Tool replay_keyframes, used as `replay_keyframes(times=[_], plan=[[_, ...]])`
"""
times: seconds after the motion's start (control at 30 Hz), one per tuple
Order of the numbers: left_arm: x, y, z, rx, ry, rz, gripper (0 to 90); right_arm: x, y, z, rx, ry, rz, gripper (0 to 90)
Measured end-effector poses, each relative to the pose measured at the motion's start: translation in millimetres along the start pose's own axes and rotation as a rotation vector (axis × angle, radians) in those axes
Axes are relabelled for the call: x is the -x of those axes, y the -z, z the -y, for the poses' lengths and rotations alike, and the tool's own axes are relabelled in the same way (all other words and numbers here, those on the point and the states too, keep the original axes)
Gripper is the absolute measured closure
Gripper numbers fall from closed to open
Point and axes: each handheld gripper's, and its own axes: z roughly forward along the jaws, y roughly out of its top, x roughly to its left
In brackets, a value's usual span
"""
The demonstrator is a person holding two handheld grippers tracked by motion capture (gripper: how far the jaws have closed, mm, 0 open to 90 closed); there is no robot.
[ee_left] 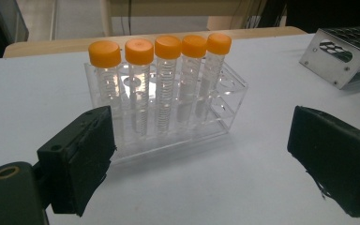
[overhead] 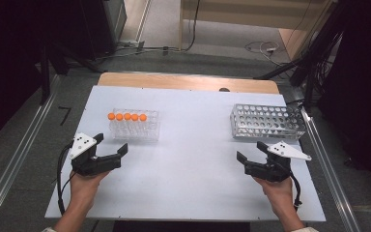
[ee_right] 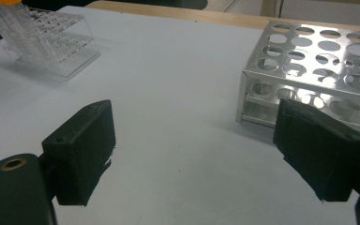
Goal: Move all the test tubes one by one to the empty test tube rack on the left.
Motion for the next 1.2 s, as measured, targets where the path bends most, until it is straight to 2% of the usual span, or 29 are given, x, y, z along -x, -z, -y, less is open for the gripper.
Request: replay_keyframes(times=[0.83,1.2], plan=[[-9.6,9.4,4.8,0.008,0.010,-0.033,8.9,16.0,12.0,5.0,-0.003,-0.040,0.058,7.4],[-14.2,14.1,7.5,0.006,0.002,-0.064,8.9,27.0,22.2,9.7,0.001,-0.055,0.084,7.4]])
